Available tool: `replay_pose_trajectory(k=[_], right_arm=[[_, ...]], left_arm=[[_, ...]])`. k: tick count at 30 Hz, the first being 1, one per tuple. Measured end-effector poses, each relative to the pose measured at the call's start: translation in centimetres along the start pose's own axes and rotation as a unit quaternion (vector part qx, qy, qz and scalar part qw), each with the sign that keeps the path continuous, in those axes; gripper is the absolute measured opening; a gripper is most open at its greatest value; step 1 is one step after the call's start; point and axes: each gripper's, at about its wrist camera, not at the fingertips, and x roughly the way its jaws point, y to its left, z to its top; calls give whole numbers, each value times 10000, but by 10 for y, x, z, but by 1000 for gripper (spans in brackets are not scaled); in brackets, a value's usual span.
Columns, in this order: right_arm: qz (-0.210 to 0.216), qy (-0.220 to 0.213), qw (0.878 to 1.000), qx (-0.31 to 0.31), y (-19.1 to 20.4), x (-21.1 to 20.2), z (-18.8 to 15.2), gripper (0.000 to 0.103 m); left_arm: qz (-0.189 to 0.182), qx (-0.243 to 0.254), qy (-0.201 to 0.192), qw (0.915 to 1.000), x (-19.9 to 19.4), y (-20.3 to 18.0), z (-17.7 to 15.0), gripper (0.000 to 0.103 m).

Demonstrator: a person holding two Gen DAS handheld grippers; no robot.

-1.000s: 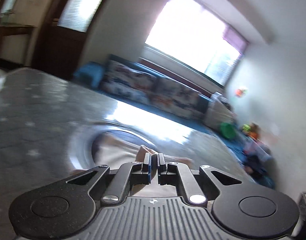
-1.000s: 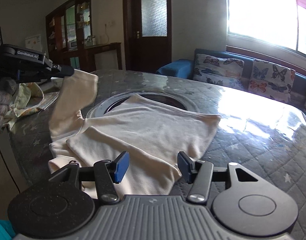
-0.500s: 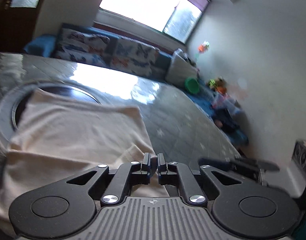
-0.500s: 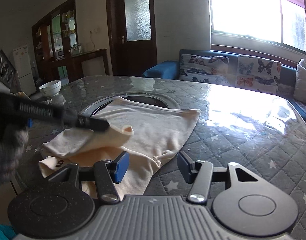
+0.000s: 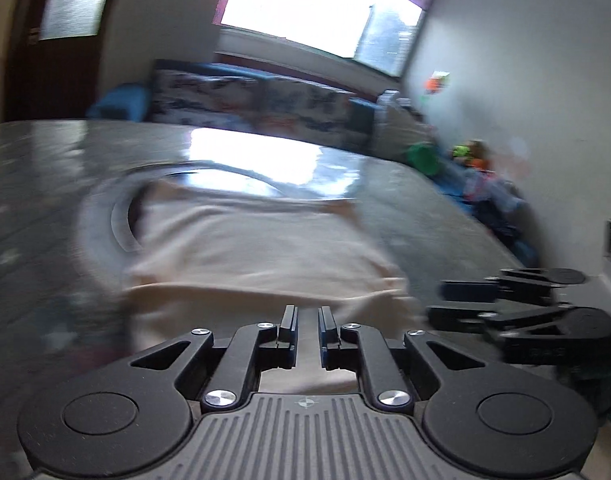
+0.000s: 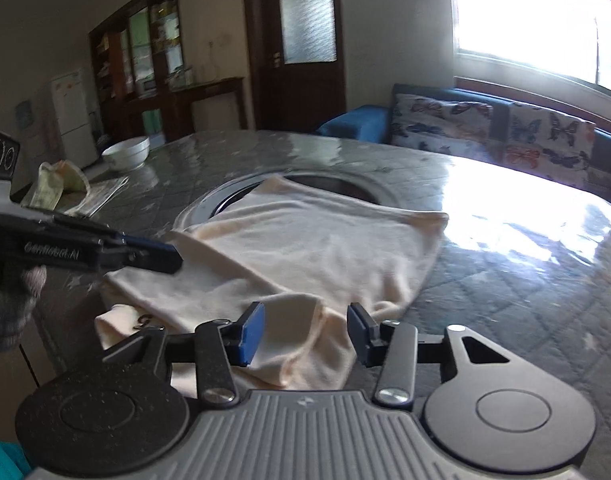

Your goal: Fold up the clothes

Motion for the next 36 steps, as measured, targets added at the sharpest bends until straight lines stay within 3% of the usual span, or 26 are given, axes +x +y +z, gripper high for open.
replay_pose_trajectory(k=[6, 13, 18, 23, 28, 36], right_arm=[[272, 106, 9993, -252, 19, 27, 10, 41], [189, 405, 9986, -290, 22, 56, 3, 40], [141, 429, 9987, -218, 17, 53, 0, 40], [78, 315, 9990, -297, 19, 53, 11, 40], [-34, 469, 9974, -539, 20, 58, 4, 40], [192, 377, 9950, -904, 39, 35, -3, 40]], left_arm=[[619, -385, 82, 9973, -4, 48, -10, 12], [889, -458, 180, 9948, -2, 67, -14, 12], [648, -290, -6, 9975, -4, 54, 5, 12], [320, -63, -1, 9995, 22, 32, 23, 12], [366, 19, 257, 9990, 50, 34, 20, 12], [266, 360, 149, 9989, 36, 22, 12, 15]])
